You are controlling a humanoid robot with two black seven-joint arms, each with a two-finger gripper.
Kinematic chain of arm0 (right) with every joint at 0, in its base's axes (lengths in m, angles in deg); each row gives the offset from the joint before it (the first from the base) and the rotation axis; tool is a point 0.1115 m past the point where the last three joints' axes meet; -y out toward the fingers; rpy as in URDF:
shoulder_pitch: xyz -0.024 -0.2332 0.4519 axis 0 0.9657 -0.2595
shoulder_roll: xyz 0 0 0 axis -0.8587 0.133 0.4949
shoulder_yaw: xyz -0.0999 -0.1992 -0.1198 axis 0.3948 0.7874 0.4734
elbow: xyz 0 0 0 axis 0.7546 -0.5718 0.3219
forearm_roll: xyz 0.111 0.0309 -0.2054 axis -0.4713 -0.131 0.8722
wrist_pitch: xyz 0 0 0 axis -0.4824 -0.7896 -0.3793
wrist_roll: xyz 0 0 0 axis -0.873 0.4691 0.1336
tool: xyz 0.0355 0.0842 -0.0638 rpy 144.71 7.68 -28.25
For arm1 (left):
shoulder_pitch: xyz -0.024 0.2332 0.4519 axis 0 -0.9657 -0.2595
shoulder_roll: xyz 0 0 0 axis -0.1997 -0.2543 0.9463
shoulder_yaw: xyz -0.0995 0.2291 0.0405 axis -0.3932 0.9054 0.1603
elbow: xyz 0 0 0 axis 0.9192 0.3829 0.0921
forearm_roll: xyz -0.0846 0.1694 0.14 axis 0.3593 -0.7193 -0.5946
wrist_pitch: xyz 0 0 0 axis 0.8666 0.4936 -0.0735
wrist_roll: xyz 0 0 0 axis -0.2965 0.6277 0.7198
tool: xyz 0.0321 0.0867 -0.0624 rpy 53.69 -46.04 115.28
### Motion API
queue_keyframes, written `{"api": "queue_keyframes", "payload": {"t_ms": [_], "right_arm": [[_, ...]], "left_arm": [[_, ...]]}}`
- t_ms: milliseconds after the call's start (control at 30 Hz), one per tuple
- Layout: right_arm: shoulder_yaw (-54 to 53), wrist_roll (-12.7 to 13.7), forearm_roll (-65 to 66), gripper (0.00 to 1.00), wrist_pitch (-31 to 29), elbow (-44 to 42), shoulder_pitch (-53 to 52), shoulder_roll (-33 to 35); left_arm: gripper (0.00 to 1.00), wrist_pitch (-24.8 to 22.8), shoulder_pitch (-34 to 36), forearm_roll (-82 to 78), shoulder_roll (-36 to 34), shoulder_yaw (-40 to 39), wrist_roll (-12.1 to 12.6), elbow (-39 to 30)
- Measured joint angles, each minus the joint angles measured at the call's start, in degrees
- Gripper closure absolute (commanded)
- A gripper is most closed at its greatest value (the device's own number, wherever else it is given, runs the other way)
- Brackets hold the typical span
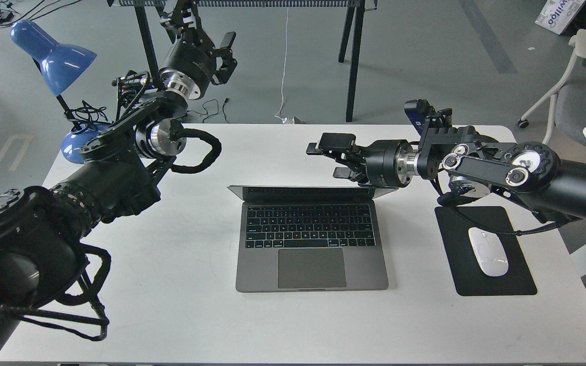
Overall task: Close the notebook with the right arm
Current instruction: 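Push the laptop screen down onto the keyboard with the right gripper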
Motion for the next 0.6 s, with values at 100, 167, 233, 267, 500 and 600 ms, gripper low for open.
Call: {"api": "queue_keyframes", "payload": {"t_ms": [100,167,233,267,500,600], "right_arm": [[0.1,0.1,0.2,0.00,0.0,3.0,1.0,1.1],[0.7,0.2,0.3,0.00,0.0,4.3,1.7,1.5],[2.0,0.2,0.4,0.00,0.0,5.4,2.2,1.7],[2.7,0.2,0.5,0.00,0.1,5.9,2.4,1.7],[4.5,0.2,0.8,0.00,0.6,6.6,6.3,1.5],[4.8,0.2,2.0,0.00,0.9,6.2,8.6,1.3]], "left_arm": [[0.00,0.0,0.0,0.0,0.0,0.0,0.0,0.0],[0.00,0.0,0.0,0.0,0.0,0.0,0.0,0.0],[0.00,0.0,0.0,0.0,0.0,0.0,0.0,0.0],[0.00,0.0,0.0,0.0,0.0,0.0,0.0,0.0],[0.00,0.0,0.0,0.0,0.0,0.0,0.0,0.0],[0.00,0.0,0.0,0.0,0.0,0.0,0.0,0.0]]}}
